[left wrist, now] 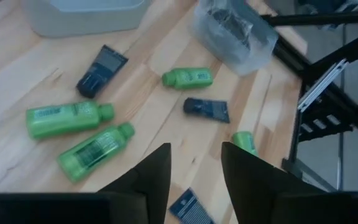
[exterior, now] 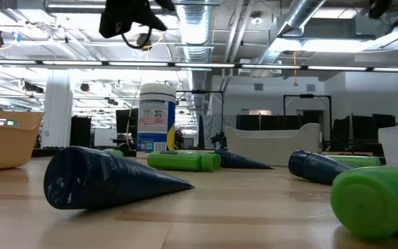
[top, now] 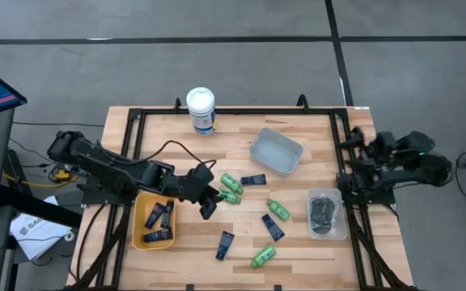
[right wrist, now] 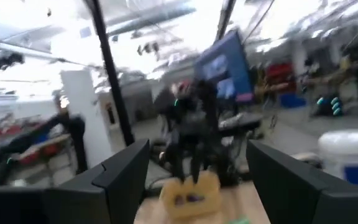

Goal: Pick & Place Travel size toiletries
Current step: Put the blue shave cream into the light orange bin

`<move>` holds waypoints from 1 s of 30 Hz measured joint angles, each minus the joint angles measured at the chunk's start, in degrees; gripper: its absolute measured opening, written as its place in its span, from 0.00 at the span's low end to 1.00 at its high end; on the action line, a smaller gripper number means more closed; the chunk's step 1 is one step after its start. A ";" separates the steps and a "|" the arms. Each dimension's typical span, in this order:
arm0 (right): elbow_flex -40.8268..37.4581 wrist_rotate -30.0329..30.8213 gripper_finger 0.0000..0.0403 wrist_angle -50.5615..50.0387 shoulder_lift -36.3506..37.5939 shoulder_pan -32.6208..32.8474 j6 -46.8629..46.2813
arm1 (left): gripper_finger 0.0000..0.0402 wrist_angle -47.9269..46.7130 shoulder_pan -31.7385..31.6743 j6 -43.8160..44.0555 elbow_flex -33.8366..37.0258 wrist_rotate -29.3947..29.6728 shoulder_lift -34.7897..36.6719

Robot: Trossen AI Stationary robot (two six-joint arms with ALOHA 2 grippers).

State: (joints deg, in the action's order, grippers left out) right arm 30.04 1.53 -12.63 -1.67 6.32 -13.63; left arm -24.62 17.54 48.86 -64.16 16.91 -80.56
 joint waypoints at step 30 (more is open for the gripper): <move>-27.08 -4.83 0.54 19.05 1.35 14.54 -13.18 | 0.31 13.49 1.06 4.28 0.02 -1.07 -8.14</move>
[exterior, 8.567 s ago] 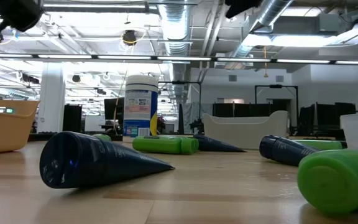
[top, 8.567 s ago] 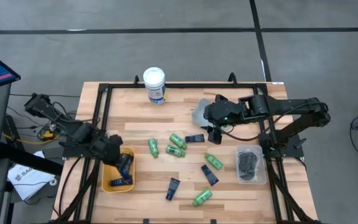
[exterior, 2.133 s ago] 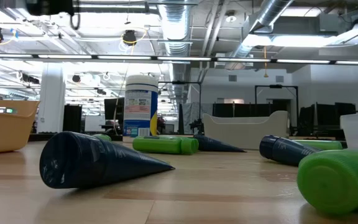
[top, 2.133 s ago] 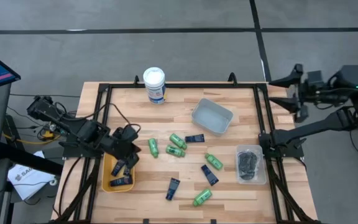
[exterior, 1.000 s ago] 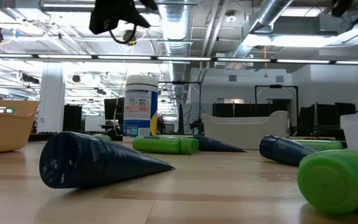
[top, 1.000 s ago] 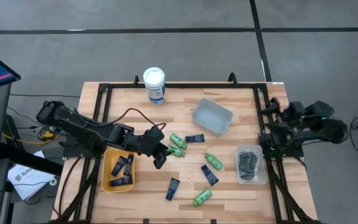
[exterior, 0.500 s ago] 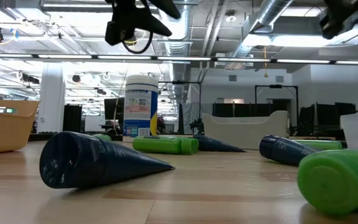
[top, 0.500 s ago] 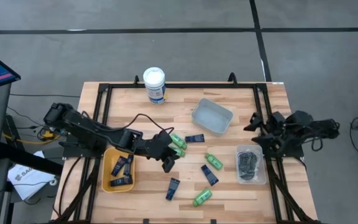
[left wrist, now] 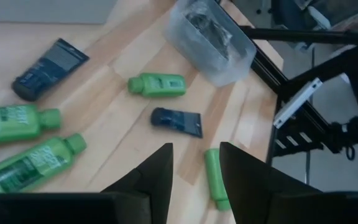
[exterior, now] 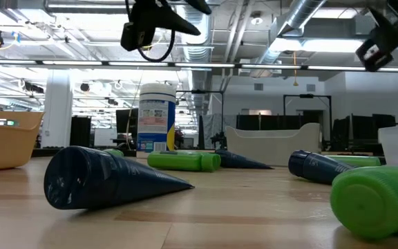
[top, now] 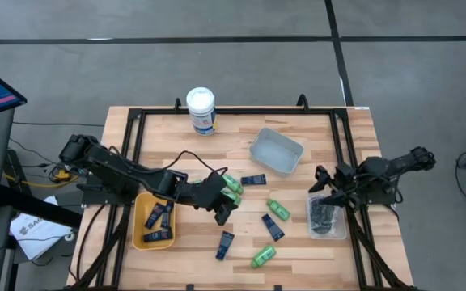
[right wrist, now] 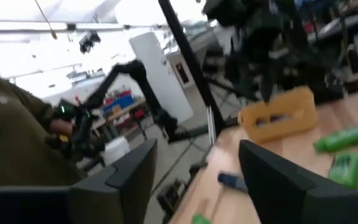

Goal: Pick & Place Travel size toiletries
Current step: Put the blue shave cream into the light orange bin

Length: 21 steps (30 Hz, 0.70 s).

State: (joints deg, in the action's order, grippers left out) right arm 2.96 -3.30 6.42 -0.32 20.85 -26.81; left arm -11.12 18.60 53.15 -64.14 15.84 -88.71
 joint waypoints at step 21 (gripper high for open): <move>-2.38 0.34 0.19 -5.69 -0.02 1.25 -7.74 | 0.00 5.35 11.26 5.96 -0.07 5.85 -4.56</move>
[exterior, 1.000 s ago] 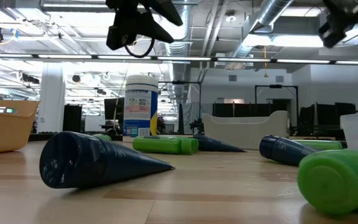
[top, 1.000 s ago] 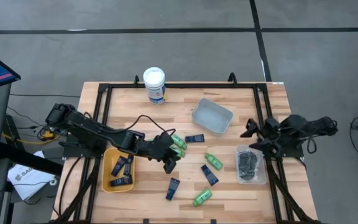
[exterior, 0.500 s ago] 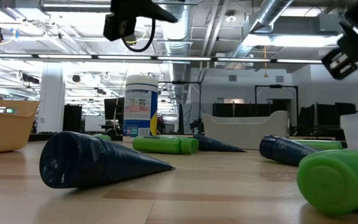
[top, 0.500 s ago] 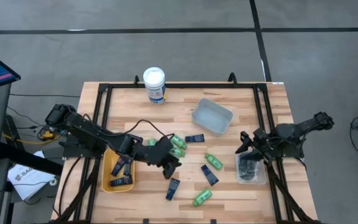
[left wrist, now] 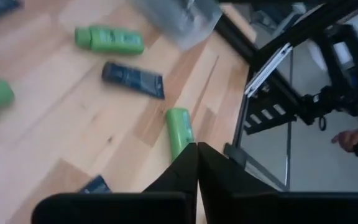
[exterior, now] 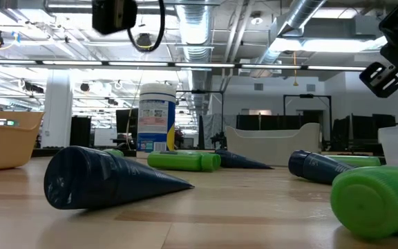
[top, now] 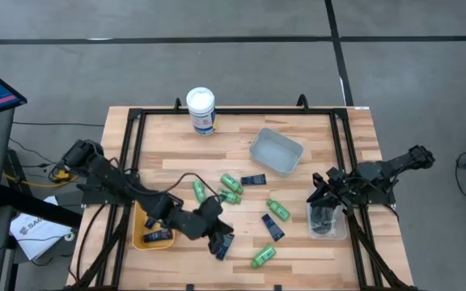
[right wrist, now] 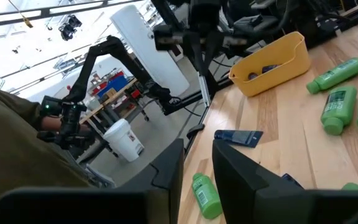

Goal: Pick & Place Travel size toiletries
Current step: Put the blue shave cream into the light orange bin

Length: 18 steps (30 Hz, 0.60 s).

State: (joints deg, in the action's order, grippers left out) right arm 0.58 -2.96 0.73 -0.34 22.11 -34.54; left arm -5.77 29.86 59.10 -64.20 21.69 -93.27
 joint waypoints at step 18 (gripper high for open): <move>0.00 -0.02 0.19 -0.11 0.00 0.00 0.00 | 0.00 -30.73 -3.12 12.95 -21.83 -8.68 -17.40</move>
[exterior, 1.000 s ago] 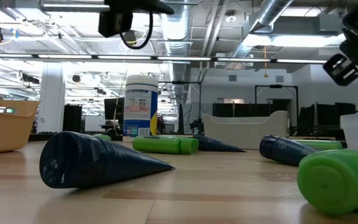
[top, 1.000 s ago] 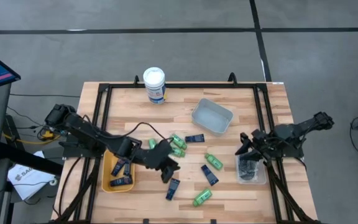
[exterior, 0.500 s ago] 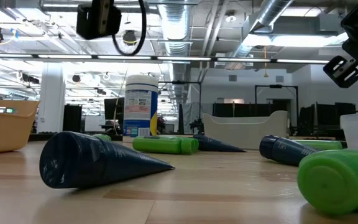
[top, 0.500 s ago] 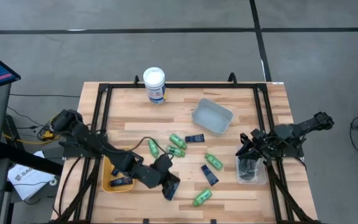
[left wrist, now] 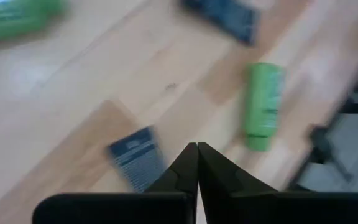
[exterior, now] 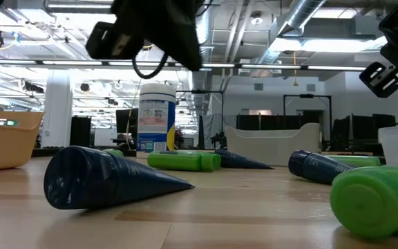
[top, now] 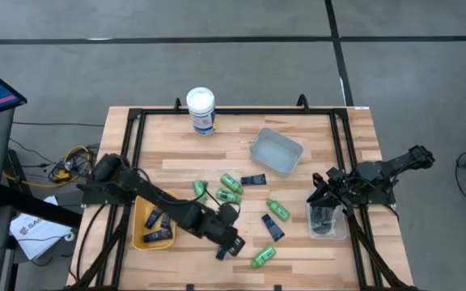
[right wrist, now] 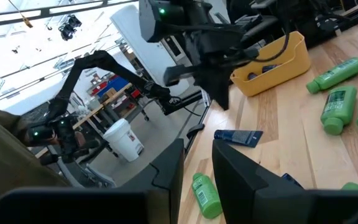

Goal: Pick & Place Travel size toiletries
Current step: Put the blue shave cream into the light orange bin

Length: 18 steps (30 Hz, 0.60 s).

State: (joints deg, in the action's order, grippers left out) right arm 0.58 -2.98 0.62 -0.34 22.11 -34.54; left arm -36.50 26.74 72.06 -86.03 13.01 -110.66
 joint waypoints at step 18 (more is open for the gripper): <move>0.00 0.00 0.19 0.00 -0.37 0.00 0.00 | 0.00 -9.54 1.86 7.84 -10.24 -6.49 -9.34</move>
State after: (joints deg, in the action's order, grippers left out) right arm 0.58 -2.98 0.62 -0.71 22.11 -34.54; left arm -46.04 28.60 79.90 -96.28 6.52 -120.01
